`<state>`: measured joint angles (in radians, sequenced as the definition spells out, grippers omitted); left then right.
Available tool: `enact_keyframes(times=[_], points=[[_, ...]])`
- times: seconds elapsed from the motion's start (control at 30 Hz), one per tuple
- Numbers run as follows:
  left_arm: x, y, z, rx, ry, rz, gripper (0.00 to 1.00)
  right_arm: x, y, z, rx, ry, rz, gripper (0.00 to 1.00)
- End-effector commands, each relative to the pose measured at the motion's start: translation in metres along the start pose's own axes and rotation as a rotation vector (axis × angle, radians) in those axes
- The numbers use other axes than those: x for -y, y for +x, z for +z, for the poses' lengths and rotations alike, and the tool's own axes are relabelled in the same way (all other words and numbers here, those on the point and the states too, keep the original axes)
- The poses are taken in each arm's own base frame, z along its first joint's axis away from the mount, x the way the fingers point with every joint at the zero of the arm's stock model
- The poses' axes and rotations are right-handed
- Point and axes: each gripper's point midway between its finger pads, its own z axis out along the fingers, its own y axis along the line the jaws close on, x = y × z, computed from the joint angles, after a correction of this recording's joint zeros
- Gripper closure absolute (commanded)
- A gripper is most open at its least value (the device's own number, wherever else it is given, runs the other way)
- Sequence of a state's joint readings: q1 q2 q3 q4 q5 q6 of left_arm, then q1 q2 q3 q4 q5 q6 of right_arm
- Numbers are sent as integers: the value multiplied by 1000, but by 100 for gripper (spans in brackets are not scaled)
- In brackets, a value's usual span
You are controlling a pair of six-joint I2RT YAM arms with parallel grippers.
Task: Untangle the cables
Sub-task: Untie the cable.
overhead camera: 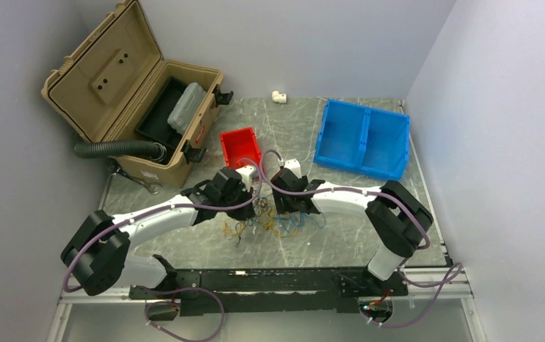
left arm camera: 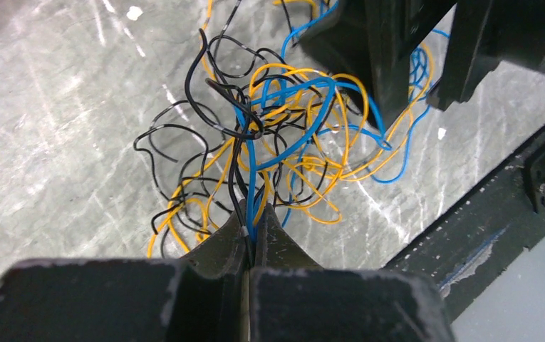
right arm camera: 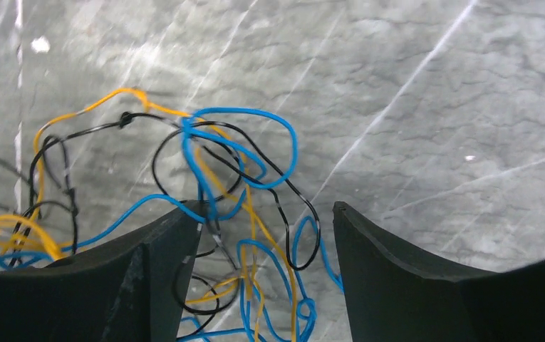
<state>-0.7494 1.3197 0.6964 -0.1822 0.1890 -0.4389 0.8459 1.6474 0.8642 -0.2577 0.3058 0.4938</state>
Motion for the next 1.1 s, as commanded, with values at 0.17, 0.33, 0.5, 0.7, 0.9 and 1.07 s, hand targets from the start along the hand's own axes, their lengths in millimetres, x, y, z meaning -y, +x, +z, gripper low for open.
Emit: enact_keyframes(times=[0.17,0.33,0.5,0.7,0.9,1.07], points=[[-28,-12,-20,52,-186,-50,100,74,27,-3,-72,407,108,38],[-61,-10,-43,136,-340,-151,100,102,32,-15,-52,418,269,44],[-94,3,-66,214,-441,-300,100,139,24,-35,18,454,486,48],[-123,10,-97,339,-555,-428,100,170,20,-53,51,522,597,50],[-120,4,-105,394,-515,-410,100,171,1,-70,164,430,661,54],[-77,-17,-81,334,-258,-240,100,156,-22,-84,241,283,599,54]])
